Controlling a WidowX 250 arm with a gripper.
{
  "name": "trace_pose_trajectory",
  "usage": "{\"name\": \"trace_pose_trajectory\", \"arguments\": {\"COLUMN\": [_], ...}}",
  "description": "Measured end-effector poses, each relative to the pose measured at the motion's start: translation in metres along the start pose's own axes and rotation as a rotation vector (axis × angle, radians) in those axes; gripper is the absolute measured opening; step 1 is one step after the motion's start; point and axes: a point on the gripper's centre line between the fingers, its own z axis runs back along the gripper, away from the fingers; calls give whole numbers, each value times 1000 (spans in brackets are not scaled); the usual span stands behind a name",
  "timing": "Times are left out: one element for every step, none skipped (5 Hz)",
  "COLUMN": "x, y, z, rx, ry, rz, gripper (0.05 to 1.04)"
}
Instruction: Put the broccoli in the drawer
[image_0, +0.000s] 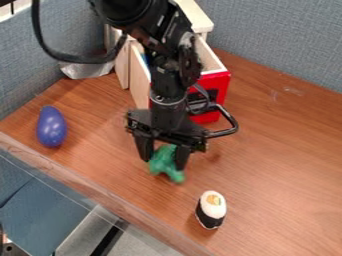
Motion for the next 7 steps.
{"name": "trace_pose_trajectory", "arguments": {"x": [-3, -6, -14, -19, -26, -24, -10], "y": [3, 3, -3, -9, -20, -25, -22], "z": [-2, -1, 6, 21, 35, 56, 78], "rx": [-3, -12, -47, -94, -126, -152, -184], "ry": [8, 14, 49, 63, 71, 51, 26], "rz": [15, 10, 5, -19, -76, -106, -81], "gripper": [633, 633, 589, 587, 587, 587, 587]}}
